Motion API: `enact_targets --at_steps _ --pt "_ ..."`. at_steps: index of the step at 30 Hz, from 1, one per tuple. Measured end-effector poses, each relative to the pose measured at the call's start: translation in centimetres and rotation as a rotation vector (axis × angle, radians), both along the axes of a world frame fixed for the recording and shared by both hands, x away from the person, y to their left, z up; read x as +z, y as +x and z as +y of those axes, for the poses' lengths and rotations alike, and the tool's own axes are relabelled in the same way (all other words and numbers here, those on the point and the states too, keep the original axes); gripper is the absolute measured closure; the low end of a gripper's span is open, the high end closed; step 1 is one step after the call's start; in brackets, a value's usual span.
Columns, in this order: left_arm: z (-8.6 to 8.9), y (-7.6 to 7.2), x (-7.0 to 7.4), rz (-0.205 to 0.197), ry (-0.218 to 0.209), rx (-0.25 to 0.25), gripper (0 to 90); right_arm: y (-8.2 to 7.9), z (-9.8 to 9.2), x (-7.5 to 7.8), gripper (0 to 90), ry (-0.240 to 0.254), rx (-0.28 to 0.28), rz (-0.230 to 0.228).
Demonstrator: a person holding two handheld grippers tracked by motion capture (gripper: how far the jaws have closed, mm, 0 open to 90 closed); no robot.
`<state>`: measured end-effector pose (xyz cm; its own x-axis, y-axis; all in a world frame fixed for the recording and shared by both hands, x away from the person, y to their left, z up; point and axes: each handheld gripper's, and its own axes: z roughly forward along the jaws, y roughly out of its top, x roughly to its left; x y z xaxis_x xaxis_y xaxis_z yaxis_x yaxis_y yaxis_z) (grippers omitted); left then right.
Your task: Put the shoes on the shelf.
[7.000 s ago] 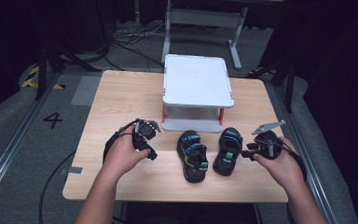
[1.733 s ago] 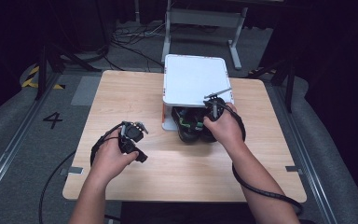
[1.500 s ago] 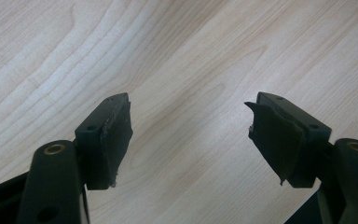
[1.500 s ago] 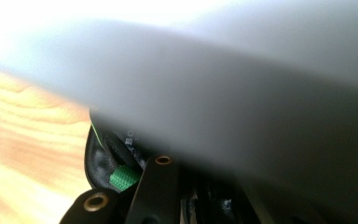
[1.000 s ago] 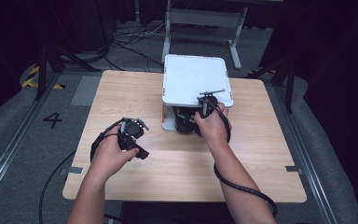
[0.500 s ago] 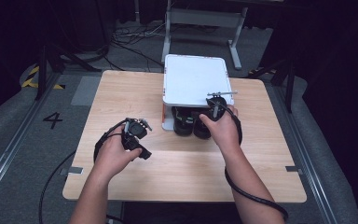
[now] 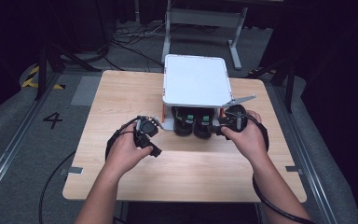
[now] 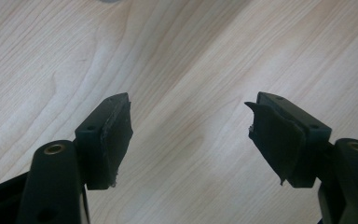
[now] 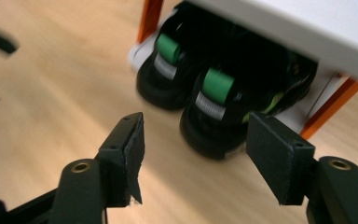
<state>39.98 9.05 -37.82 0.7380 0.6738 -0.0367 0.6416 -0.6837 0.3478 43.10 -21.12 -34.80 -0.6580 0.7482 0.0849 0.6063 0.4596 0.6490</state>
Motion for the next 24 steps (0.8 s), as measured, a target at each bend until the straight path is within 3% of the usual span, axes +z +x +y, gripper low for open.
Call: enact_targets --at_steps 2,6,9,12,15,16,18,22,24 --pt "-0.3 -0.1 0.1 -0.002 0.002 -0.005 29.3 -0.9 -0.7 0.3 40.2 -0.016 0.028 -0.019" --pt "-0.8 0.0 -0.1 -0.007 0.000 -0.003 29.2 -2.3 -2.0 -0.3 45.8 0.007 0.036 -0.006" --pt "-1.4 0.1 -0.6 -0.009 -0.002 0.003 30.0 -2.9 -2.9 -1.4 48.2 0.066 0.021 -0.011" --pt "-1.9 -0.1 -1.0 -0.014 -0.006 0.015 32.0 -3.2 -3.4 -2.4 48.3 0.068 0.007 -0.023" --pt "-2.5 -0.2 -1.6 -0.010 0.007 0.018 33.6 -3.5 -3.7 -4.0 46.6 0.119 0.004 -0.010" --pt "-2.7 -0.3 -1.8 -0.011 0.009 0.024 33.1 -3.6 -3.8 -4.5 46.2 0.105 -0.001 -0.010" --pt "-3.0 -0.4 -2.3 -0.037 -0.008 0.057 31.7 -3.8 -3.8 -5.1 46.3 0.074 0.005 -0.021" --pt "-3.5 -0.5 -2.9 -0.089 -0.060 0.109 33.7 -4.0 -3.7 -6.5 51.0 0.072 0.016 -0.046" --pt "-3.9 -0.4 -3.4 -0.113 -0.067 0.112 37.7 -4.1 -3.5 -6.7 54.8 0.096 0.000 -0.061"
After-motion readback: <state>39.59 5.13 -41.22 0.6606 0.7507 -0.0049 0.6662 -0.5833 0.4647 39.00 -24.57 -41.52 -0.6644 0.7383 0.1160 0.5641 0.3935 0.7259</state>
